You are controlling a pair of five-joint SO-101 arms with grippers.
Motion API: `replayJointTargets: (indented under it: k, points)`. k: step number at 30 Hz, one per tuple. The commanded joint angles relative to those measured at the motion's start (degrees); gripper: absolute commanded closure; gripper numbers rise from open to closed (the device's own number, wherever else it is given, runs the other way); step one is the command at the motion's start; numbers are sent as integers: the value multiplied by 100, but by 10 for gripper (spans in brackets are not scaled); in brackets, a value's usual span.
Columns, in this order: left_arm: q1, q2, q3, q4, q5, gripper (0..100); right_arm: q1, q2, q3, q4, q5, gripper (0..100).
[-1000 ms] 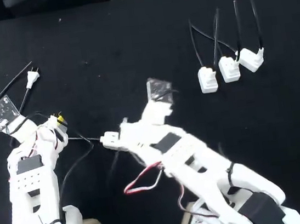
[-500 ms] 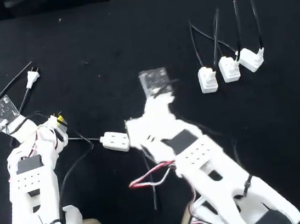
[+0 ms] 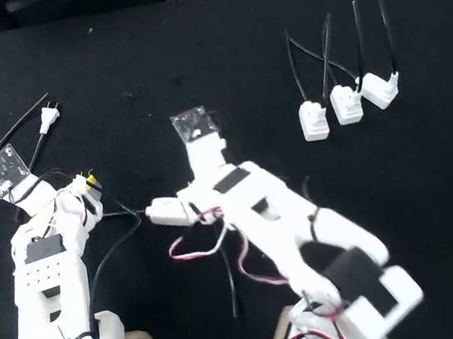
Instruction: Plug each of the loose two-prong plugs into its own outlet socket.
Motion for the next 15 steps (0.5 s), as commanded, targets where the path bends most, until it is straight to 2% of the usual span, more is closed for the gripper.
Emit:
replayJointTargets:
  k: [1,8,10,13,15]
  points:
    - [-57,-88,-84,-70,79,773,26,347,-637,88,255,811]
    - [-57,-88,-84,-70,79,773,123,708,-734,396,1495,813]
    - [-57,-88,-84,-70,79,773,325,523,-743,607,1829,865]
    - [-57,-88,-84,-70,79,773,747,22,-725,738,2242,995]
    - [-57,-88,-84,-70,79,773,1002,-462,-725,949,2532,972]
